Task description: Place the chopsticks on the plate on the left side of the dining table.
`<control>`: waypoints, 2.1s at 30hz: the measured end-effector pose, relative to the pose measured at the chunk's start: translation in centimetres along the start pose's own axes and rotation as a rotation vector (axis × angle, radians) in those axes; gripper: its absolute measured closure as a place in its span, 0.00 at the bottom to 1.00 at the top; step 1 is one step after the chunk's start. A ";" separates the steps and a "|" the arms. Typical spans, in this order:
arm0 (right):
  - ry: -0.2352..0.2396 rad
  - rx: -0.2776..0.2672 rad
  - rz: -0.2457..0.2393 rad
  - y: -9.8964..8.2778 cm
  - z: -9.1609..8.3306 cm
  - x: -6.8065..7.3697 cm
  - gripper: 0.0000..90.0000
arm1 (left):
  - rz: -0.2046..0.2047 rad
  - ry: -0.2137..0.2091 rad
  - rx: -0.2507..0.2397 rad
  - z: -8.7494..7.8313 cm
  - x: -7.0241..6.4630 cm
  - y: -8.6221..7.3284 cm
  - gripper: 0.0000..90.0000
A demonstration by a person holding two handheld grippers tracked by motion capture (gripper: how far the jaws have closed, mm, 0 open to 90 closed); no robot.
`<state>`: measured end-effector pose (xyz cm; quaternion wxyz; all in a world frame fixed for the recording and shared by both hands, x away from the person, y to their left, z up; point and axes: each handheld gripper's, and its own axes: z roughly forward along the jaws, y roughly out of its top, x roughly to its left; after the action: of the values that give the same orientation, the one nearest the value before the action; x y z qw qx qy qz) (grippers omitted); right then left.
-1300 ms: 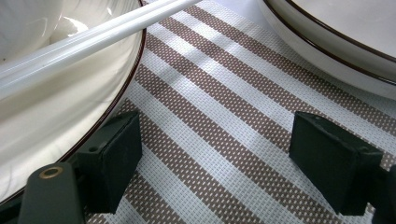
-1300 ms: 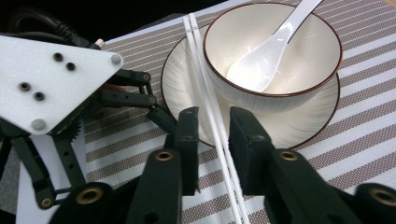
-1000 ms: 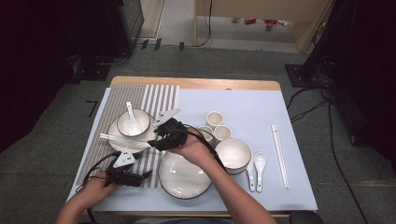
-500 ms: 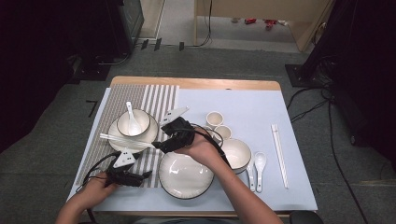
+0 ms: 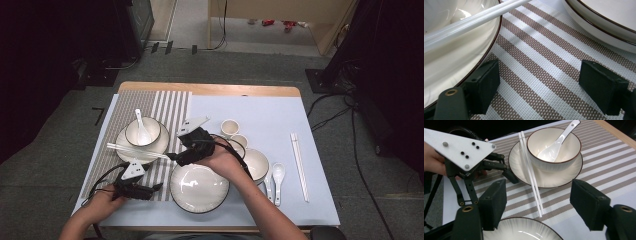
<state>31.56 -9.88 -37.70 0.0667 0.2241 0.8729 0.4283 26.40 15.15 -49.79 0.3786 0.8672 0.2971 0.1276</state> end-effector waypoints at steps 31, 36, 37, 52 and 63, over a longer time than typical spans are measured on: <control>-0.021 0.008 0.009 -2.3 -3.2 -1.5 0.24 | -0.002 0.000 -0.002 0.0 0.0 0.0 0.19; -0.018 -0.002 0.018 -2.6 -3.6 -1.7 0.24 | -0.002 0.000 -0.002 0.0 0.0 0.0 0.19; -0.019 -0.003 0.018 -2.7 -3.7 -1.8 0.24 | -0.002 0.001 -0.003 0.0 0.0 0.0 0.19; -0.040 -0.027 0.046 -4.1 -5.2 -2.8 0.24 | -0.003 0.000 -0.003 0.0 0.0 0.0 0.19; -0.049 -0.034 0.072 -5.2 -6.5 -3.4 0.24 | -0.003 0.000 -0.004 0.0 0.0 0.0 0.19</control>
<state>30.88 -18.87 -37.97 0.0765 0.2644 0.8551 0.4394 26.40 15.15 -49.81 0.3805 0.8661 0.2983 0.1272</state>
